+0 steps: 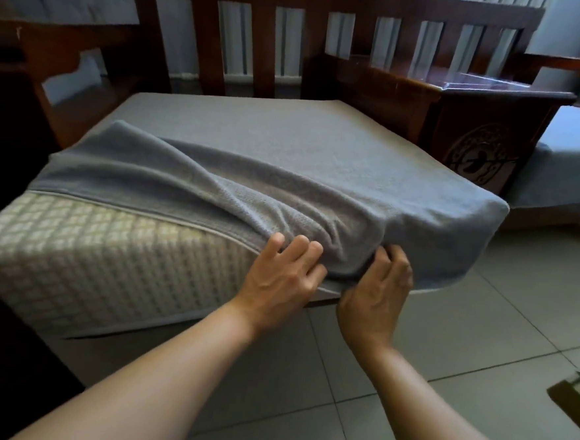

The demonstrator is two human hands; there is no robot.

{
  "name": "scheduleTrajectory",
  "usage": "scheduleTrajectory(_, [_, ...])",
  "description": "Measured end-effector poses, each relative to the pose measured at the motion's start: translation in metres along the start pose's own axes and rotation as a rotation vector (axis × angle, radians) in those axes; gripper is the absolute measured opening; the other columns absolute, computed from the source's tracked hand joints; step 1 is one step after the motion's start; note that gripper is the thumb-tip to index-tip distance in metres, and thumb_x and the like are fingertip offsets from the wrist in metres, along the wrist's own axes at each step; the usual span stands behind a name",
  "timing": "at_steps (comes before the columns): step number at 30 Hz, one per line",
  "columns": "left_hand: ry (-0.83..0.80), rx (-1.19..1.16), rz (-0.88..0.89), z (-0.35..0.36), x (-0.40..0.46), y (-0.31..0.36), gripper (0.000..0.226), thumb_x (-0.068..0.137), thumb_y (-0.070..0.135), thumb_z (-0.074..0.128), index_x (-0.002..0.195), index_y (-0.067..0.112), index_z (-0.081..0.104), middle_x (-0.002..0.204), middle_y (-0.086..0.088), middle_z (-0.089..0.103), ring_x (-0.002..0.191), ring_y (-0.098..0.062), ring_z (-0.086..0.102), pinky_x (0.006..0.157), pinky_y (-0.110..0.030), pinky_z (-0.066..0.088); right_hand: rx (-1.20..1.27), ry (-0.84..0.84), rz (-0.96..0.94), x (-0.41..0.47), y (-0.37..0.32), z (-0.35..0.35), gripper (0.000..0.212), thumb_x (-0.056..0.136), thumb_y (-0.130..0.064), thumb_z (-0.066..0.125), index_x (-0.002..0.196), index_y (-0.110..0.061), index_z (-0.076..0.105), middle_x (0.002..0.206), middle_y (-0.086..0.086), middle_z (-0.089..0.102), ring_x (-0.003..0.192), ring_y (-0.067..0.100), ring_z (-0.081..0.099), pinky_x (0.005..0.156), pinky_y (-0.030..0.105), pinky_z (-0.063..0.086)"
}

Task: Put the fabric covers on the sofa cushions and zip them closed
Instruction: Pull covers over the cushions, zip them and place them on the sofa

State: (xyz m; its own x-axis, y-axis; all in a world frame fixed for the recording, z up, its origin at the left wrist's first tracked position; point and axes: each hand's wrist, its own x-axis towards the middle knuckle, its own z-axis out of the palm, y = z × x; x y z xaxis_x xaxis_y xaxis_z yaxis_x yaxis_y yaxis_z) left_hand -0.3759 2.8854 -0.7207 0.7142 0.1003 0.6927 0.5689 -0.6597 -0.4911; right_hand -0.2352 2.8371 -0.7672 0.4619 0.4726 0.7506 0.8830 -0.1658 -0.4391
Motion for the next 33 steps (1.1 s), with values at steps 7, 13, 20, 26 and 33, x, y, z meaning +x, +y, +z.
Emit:
scheduleTrajectory(7, [-0.005,0.088,-0.070,0.022,-0.063,-0.003,0.036,0.096,0.012,0.031,0.127,0.019,0.047,0.133,0.000,0.042,0.123,-0.018,0.040,0.102,-0.052,0.023,-0.164,-0.179,-0.520,-0.030,0.011,0.013,0.093,0.064,-0.005,0.069,0.145,-0.007,0.023,0.149,0.023,0.018,0.140,0.040,0.016,0.115,0.054,0.014])
scheduleTrajectory(13, [0.003,0.220,-0.062,0.047,-0.078,-0.003,0.047,0.097,0.013,0.029,0.143,0.019,0.028,0.148,0.002,0.026,0.138,-0.017,0.019,0.109,-0.052,0.008,-0.169,0.043,-0.527,-0.029,0.022,0.053,0.067,0.086,-0.005,0.049,0.144,-0.015,0.017,0.148,0.020,0.016,0.139,0.041,0.014,0.111,0.059,0.019])
scheduleTrajectory(20, [0.055,0.196,-0.097,0.056,-0.064,-0.016,0.042,0.099,0.015,0.026,0.139,0.022,0.035,0.145,0.004,0.032,0.134,-0.014,0.033,0.106,-0.049,0.010,-0.108,0.205,-0.500,-0.007,0.013,0.070,0.078,0.075,-0.009,0.065,0.140,-0.024,0.024,0.143,0.014,0.026,0.134,0.036,0.025,0.110,0.055,0.023])
scheduleTrajectory(26, [0.050,0.151,-0.126,0.044,-0.046,-0.030,0.043,0.097,0.013,0.023,0.137,0.021,0.037,0.144,0.002,0.033,0.133,-0.016,0.034,0.105,-0.051,0.012,-0.094,0.225,-0.512,0.015,0.001,0.058,0.082,0.073,-0.009,0.068,0.141,-0.029,0.028,0.144,0.013,0.027,0.133,0.036,0.028,0.110,0.054,0.023])
scheduleTrajectory(33, [0.009,0.119,-0.137,0.009,0.010,-0.070,0.052,0.084,0.010,0.046,0.134,0.020,0.039,0.143,0.000,0.032,0.133,-0.019,0.032,0.103,-0.053,0.016,-0.120,0.141,-0.514,0.075,-0.031,0.026,0.082,0.069,-0.009,0.068,0.140,-0.029,0.032,0.144,0.013,0.025,0.133,0.036,0.027,0.110,0.053,0.022])
